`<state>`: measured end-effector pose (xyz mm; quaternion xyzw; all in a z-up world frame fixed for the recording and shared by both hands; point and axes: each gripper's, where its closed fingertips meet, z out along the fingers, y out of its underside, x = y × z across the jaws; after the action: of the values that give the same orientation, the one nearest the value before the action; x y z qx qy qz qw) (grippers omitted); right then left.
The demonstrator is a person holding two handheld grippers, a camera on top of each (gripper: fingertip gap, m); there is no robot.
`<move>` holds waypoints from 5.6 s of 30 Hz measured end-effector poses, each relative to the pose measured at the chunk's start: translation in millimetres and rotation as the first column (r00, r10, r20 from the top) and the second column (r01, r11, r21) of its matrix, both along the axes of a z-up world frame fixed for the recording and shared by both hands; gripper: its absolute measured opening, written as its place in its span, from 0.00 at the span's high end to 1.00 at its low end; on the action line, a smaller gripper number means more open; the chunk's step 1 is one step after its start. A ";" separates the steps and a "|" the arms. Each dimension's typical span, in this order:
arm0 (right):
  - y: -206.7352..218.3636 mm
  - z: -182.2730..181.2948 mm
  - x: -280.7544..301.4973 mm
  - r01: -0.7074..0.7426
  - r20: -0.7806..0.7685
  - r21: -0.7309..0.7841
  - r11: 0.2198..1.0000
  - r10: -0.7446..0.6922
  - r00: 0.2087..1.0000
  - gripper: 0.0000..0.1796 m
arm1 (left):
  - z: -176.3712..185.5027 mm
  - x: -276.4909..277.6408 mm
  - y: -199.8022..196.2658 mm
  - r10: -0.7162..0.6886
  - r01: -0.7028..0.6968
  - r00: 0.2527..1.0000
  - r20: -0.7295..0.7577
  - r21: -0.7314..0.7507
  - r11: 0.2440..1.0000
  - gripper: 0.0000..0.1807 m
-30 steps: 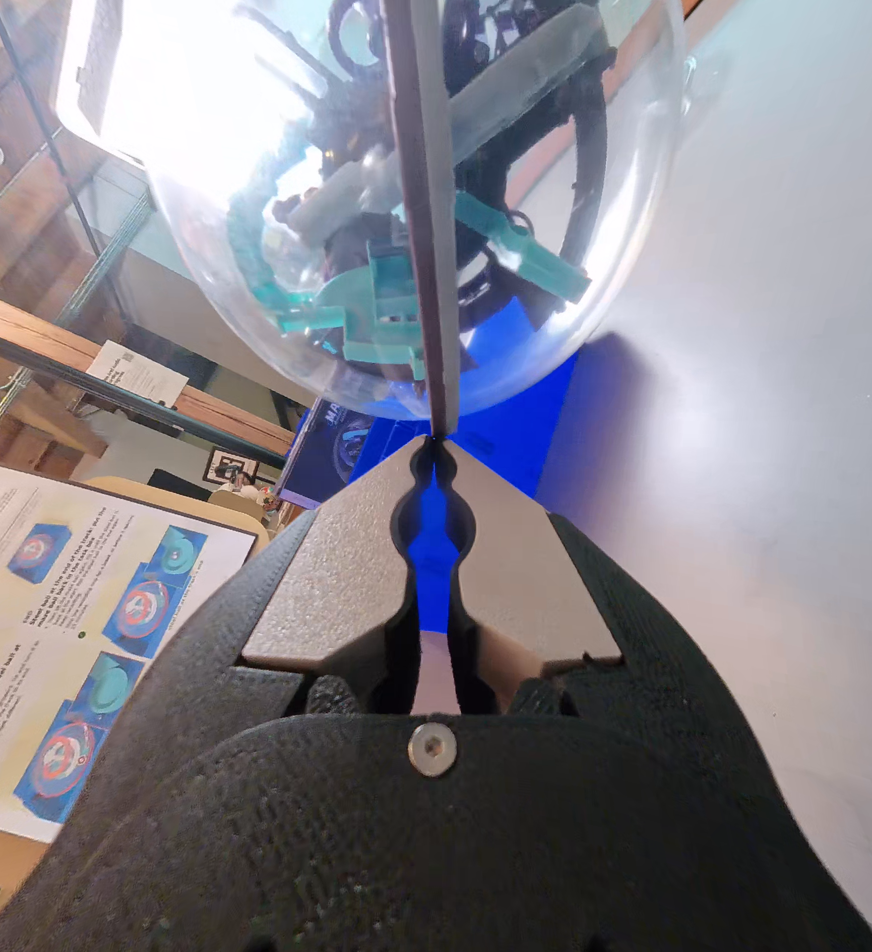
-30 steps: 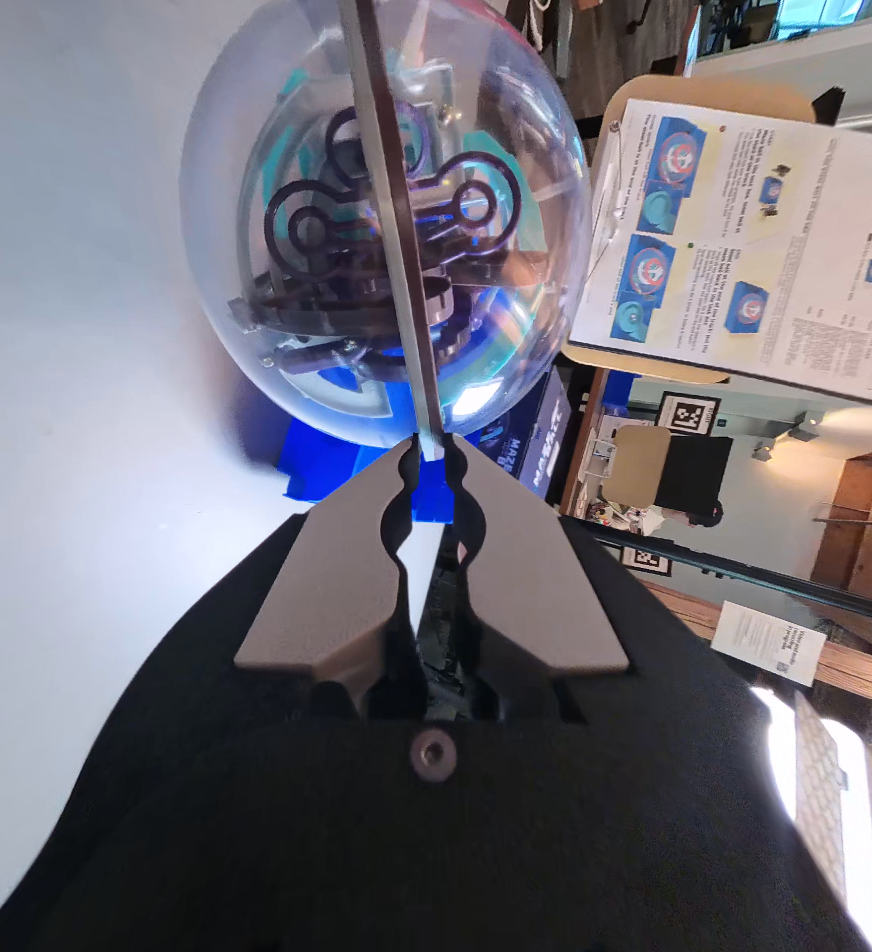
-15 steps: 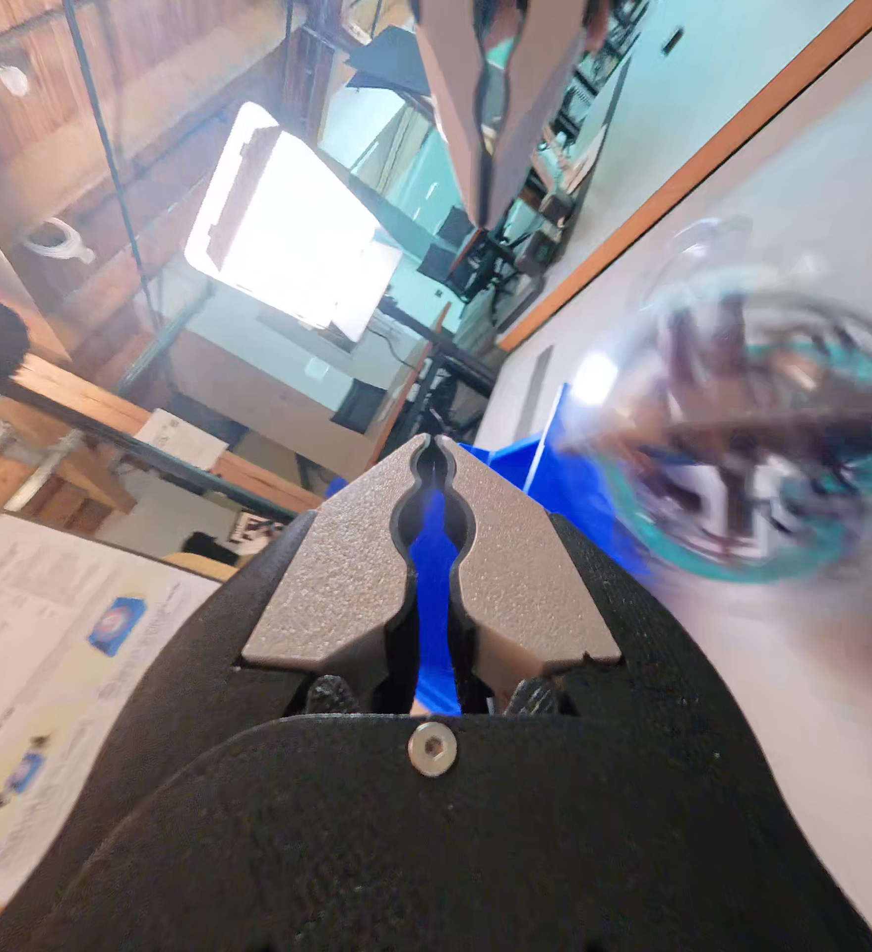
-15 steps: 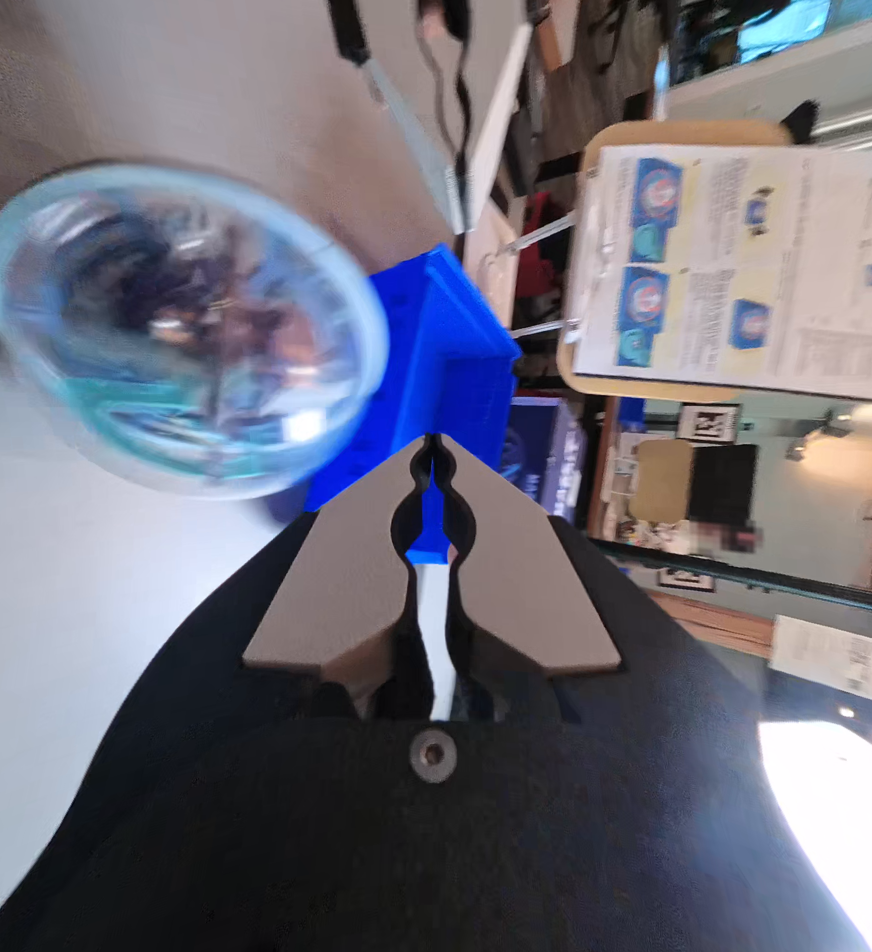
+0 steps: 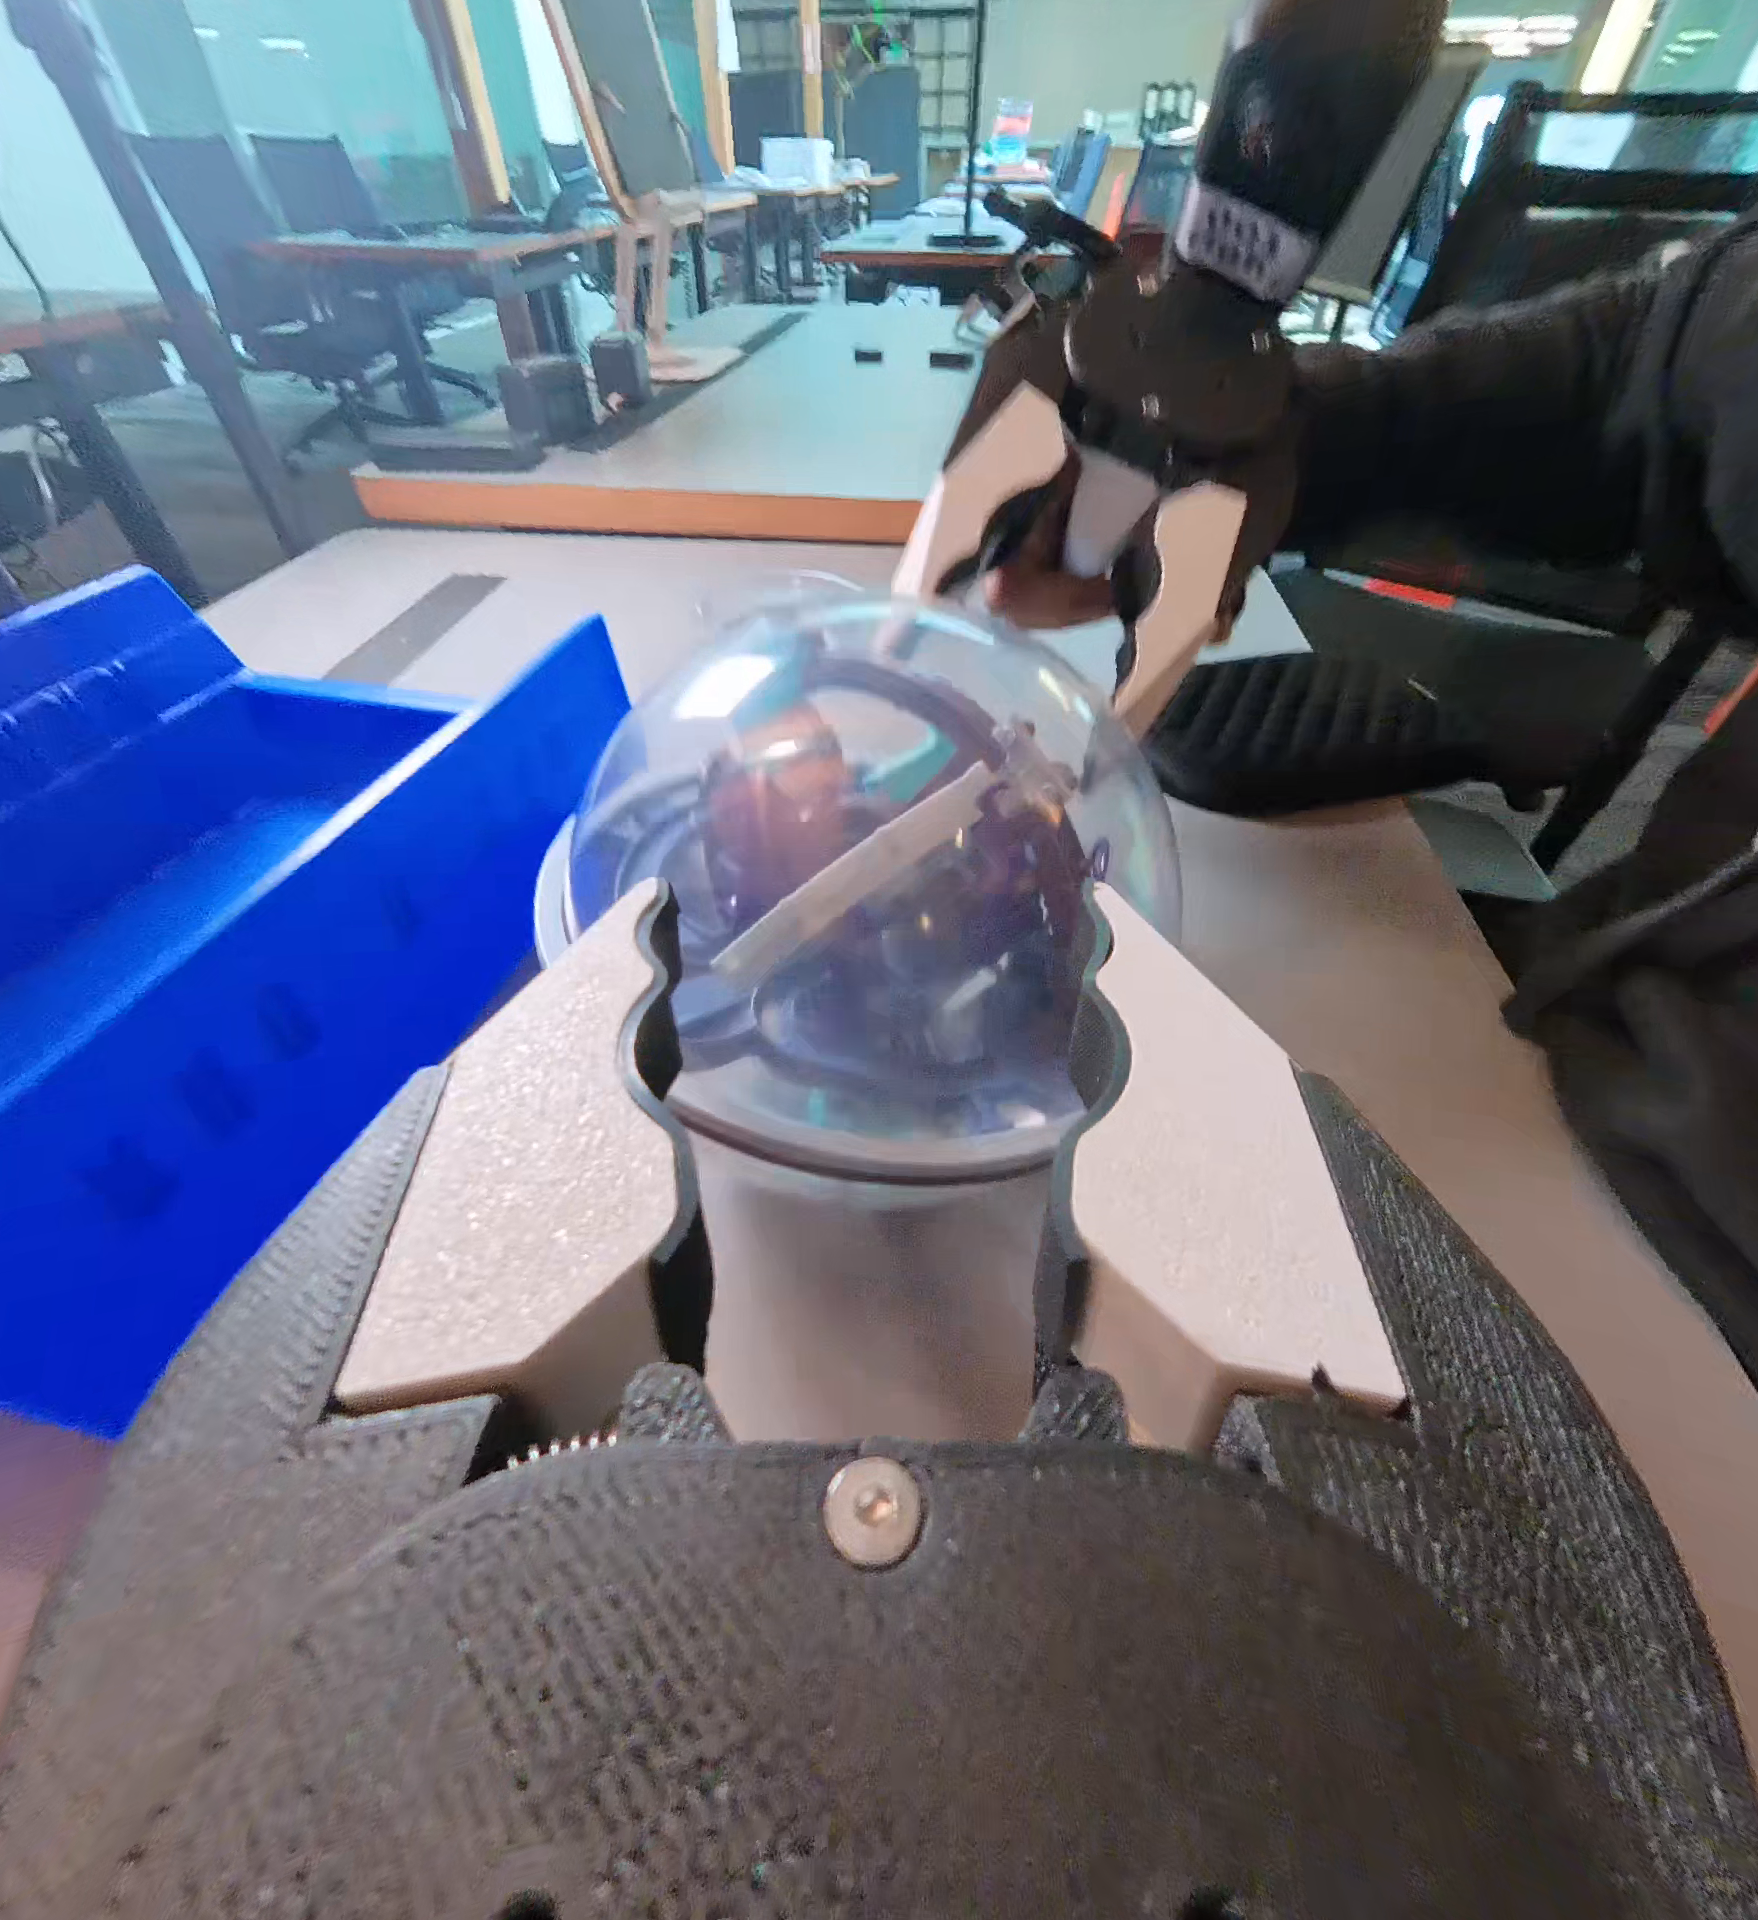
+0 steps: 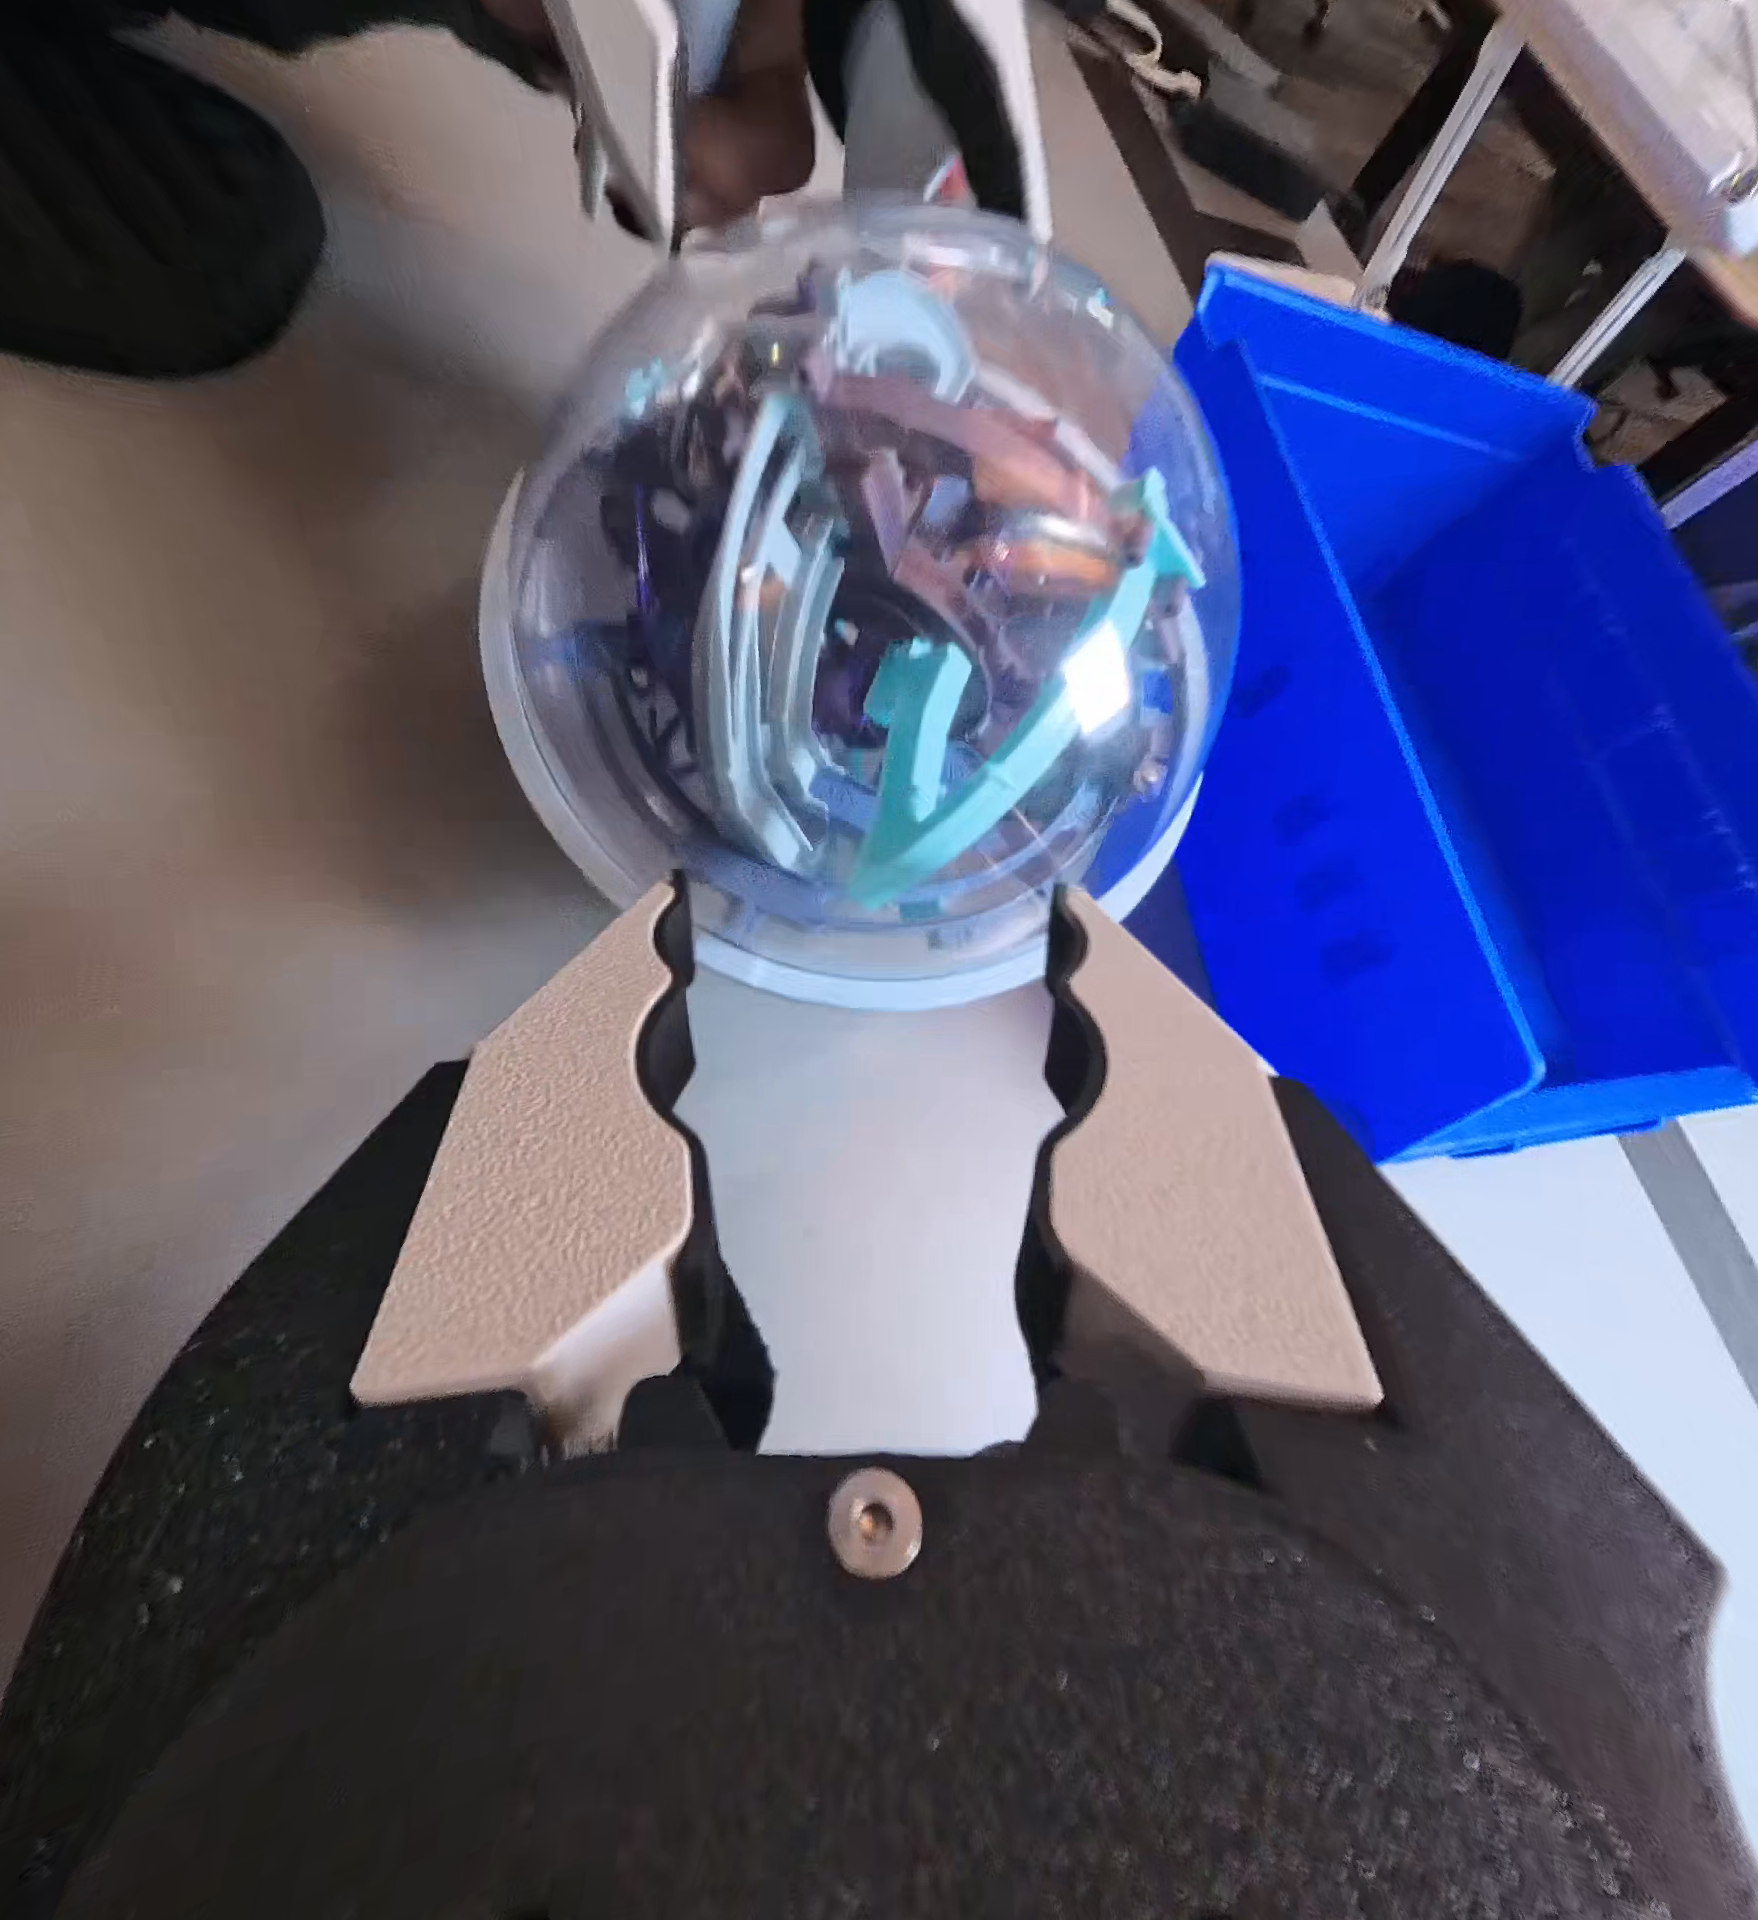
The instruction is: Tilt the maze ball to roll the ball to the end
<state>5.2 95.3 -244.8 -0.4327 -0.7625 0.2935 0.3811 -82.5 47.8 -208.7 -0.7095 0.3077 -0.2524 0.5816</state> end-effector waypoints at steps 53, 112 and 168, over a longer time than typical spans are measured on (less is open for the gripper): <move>43.6 23.8 -18.0 0.061 -0.280 -0.293 0.954 -0.147 0.949 0.42 | -49.1 9.0 27.3 0.239 -0.243 0.970 -0.043 -0.121 0.962 0.33; 56.4 -15.8 0.5 0.044 -0.084 -0.558 0.829 -0.109 0.990 0.76 | 20.8 12.9 29.1 0.152 -0.149 0.988 -0.003 0.157 0.976 0.52; 26.5 -14.7 -24.5 0.075 -0.318 0.060 0.995 -0.052 0.947 0.64 | -13.2 -42.4 26.1 0.219 -0.145 0.922 0.318 -0.239 0.960 0.63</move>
<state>-19.2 121.9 -259.5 -0.3905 -0.6874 0.3189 0.5227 -124.9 73.8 -221.9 -0.7382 0.1058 -0.3474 0.5685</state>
